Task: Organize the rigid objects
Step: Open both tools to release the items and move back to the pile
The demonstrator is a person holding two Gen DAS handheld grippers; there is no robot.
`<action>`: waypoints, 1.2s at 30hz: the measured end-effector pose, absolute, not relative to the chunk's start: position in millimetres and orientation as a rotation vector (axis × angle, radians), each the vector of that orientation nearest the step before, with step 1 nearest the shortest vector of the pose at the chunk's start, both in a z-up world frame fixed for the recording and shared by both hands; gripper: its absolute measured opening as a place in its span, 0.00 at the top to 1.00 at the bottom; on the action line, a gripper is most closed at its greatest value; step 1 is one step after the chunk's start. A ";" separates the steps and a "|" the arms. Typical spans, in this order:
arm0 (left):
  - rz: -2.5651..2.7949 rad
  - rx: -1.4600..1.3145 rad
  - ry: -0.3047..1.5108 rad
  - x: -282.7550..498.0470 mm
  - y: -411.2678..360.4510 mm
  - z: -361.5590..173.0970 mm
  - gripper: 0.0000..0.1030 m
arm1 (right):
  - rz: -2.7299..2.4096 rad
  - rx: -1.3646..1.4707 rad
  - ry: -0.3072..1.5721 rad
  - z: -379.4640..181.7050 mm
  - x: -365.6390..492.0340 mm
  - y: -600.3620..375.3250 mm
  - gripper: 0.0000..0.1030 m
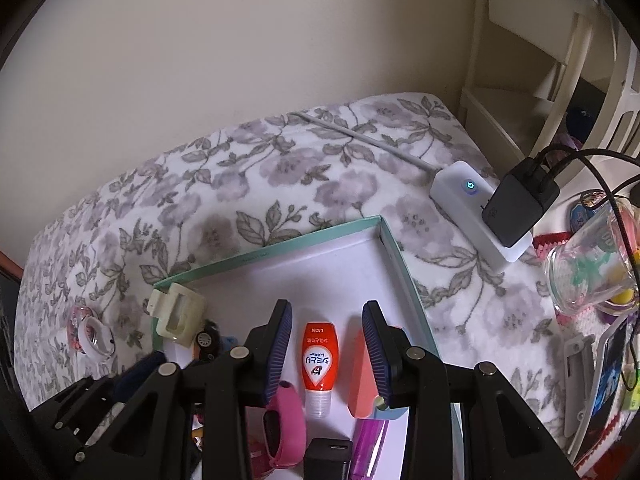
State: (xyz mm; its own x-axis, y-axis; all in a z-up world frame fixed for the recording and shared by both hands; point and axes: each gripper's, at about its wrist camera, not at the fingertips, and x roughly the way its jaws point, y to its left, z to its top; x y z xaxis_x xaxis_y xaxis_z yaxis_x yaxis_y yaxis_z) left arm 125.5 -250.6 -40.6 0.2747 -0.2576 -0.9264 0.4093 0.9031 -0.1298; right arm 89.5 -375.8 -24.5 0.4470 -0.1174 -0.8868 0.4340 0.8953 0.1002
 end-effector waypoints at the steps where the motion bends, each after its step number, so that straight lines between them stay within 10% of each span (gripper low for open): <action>1: -0.447 0.146 1.211 125.9 -250.6 -40.1 0.42 | -0.351 0.334 1.056 -24.1 89.5 -375.7 0.61; 8: -0.416 0.106 1.210 132.8 -239.9 -33.9 0.29 | -0.366 0.318 1.036 -13.5 88.3 -373.8 0.60; 28: -0.164 0.023 1.136 162.6 -179.5 -17.7 0.18 | -0.349 0.254 0.974 -4.4 93.5 -356.4 0.01; 36: -0.107 0.006 1.129 169.3 -161.6 -15.0 0.18 | -0.324 0.244 0.958 -2.9 96.3 -347.2 0.01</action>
State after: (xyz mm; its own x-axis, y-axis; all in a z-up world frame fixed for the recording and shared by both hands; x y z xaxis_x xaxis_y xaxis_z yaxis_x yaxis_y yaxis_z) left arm 169.3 -161.6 -15.0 0.4228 -0.0827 -0.9024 0.0886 0.9948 -0.0496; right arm 96.3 -347.2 -2.9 0.5329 -0.1619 -0.8305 0.3753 0.9249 0.0605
